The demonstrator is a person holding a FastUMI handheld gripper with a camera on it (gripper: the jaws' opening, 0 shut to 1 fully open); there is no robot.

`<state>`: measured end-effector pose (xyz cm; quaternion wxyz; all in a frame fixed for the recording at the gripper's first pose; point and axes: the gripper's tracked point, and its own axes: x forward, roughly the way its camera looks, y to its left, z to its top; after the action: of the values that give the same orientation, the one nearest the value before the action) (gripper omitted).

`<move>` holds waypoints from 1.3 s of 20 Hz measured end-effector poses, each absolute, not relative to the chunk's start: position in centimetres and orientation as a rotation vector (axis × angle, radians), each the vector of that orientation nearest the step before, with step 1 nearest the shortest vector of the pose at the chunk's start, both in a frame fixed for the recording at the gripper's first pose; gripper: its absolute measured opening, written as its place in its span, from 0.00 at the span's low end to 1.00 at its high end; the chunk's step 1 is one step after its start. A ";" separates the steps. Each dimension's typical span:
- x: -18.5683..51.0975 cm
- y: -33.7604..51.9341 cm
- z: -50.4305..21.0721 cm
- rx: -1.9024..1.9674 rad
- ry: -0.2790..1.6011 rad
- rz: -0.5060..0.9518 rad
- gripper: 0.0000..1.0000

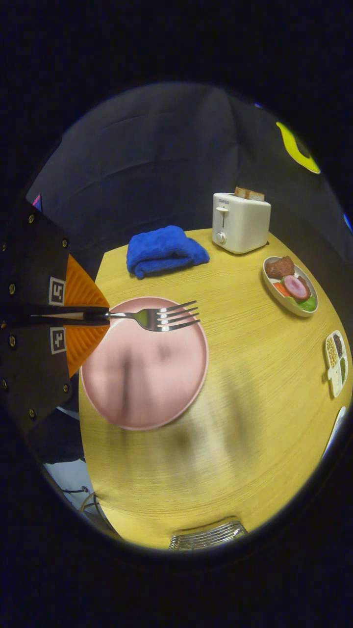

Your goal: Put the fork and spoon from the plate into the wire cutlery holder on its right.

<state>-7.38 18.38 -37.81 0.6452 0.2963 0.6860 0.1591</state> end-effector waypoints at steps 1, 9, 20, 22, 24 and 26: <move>-6.9 17.9 -37.3 0.683 1.547 0.357 0.02; -5.0 13.4 -33.2 0.780 1.467 0.334 0.02; -2.9 3.3 -31.3 0.877 1.361 0.182 0.02; -2.8 1.2 -31.3 0.894 1.347 0.147 0.02; -3.1 -0.7 -31.5 0.911 1.347 0.111 0.01; -3.5 -2.4 -31.5 0.924 1.362 0.079 0.02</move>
<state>-3.50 -2.36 -31.48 0.6793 0.4114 0.6067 0.0351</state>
